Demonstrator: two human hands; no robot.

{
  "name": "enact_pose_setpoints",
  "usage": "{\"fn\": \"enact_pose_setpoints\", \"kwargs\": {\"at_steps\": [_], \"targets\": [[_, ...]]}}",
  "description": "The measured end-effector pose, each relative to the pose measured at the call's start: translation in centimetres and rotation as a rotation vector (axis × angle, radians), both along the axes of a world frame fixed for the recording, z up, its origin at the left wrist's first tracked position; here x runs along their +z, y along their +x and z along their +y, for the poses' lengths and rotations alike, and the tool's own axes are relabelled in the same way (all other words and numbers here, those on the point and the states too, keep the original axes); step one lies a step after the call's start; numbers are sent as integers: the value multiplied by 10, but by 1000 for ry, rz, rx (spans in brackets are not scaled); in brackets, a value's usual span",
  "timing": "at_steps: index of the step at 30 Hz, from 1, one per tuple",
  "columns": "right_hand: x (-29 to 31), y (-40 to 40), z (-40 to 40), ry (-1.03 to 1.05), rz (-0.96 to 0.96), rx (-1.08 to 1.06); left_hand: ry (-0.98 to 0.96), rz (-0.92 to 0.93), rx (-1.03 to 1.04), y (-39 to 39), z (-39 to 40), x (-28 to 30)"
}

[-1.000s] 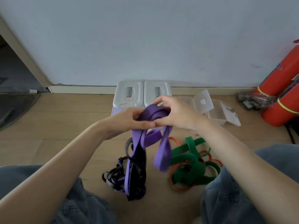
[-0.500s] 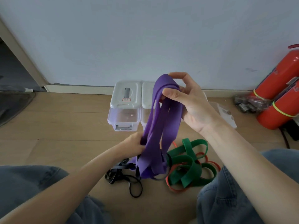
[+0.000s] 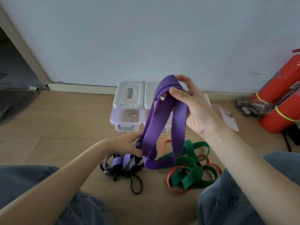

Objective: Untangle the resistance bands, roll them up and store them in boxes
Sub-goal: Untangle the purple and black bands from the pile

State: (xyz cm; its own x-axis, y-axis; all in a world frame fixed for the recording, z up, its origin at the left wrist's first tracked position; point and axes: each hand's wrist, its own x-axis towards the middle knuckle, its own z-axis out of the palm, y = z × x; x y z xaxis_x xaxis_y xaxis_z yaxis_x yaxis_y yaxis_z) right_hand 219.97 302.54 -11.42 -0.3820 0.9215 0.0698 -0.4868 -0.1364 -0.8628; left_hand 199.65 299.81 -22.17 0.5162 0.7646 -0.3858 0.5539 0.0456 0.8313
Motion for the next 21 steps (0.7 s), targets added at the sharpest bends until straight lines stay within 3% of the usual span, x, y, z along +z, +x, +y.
{"fn": "enact_pose_setpoints", "kwargs": {"at_steps": [3,7,10,13,21], "targets": [[-2,-2,0,-13,7,13,96,-62,117,11,-1,-8],[0,11,6,-11,41,-28,64,-140,347,0,6,0],[0,12,7,2,28,-12,-76,-229,169,-1,5,11],[-5,5,6,7,-51,3,-167,-185,-25,13,-2,8],[-5,10,12,60,-210,-79,-354,-224,-134,5,-3,11]]}}
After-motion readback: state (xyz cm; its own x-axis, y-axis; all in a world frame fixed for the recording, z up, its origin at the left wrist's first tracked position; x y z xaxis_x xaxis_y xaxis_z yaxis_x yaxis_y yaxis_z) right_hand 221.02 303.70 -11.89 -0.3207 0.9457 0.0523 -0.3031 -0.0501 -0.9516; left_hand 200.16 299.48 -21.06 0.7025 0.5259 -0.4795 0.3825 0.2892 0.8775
